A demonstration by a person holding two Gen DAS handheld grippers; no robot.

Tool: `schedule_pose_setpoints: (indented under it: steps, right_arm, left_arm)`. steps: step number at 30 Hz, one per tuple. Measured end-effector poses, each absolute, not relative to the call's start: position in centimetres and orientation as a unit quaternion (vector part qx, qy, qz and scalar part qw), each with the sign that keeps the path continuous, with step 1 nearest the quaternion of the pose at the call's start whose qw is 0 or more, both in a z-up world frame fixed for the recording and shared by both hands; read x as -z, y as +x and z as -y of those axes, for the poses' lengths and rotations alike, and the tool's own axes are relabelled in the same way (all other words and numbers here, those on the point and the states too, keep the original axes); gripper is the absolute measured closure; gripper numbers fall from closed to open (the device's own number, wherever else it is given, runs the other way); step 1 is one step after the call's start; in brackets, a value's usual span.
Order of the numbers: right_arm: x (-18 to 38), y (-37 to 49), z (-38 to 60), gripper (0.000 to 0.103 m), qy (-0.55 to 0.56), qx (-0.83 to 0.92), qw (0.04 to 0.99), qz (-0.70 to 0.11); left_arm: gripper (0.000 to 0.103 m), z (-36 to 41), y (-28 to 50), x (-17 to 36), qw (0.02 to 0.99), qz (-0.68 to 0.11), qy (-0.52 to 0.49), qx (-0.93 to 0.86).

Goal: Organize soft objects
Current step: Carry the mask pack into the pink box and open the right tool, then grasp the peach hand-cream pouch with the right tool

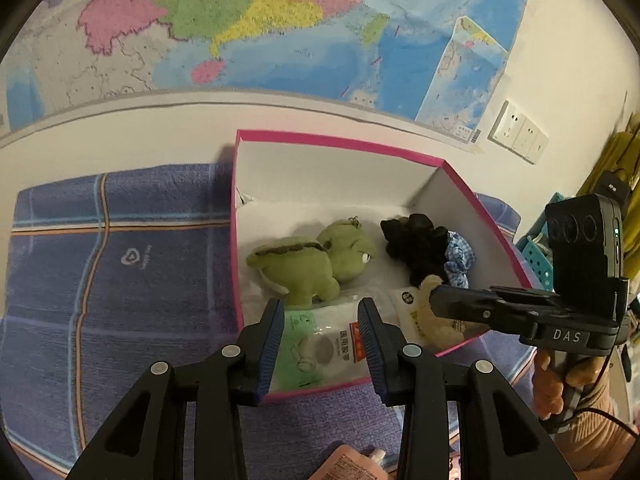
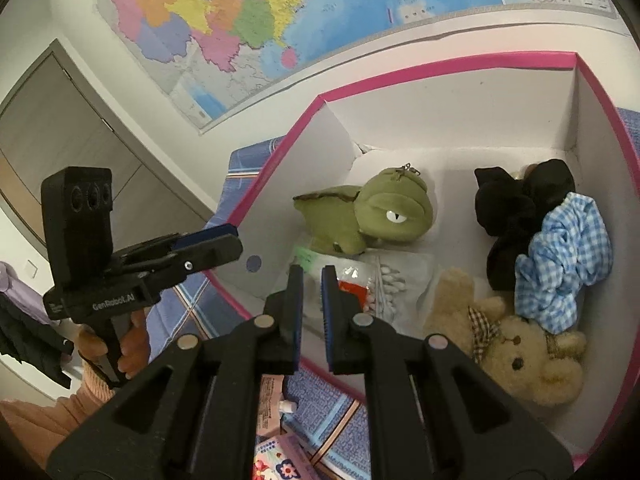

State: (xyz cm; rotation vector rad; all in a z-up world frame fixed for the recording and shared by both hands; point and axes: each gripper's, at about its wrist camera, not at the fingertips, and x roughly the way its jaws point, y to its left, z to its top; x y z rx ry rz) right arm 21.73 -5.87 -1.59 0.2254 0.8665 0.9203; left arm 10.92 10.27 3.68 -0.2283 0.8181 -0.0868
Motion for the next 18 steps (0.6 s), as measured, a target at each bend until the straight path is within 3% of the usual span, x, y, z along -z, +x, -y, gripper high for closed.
schedule_pose_setpoints:
  steps: [6, 8, 18]
  right_arm:
    - [0.5, 18.7, 7.2, 0.085, 0.087, -0.443, 0.806, -0.382]
    - [0.3, 17.4, 7.8, 0.08, 0.083, -0.45, 0.805, -0.378]
    - [4.0, 13.2, 8.8, 0.078, 0.069, -0.456, 0.78, -0.423]
  left_arm:
    - [0.054, -9.4, 7.8, -4.7, 0.92, -0.374, -0.099, 0.06]
    - [0.053, -9.1, 6.7, -4.6, 0.919, -0.375, -0.097, 0.071]
    - [0.052, -7.6, 2.7, -1.6, 0.899, -0.415, -0.1, 0.097]
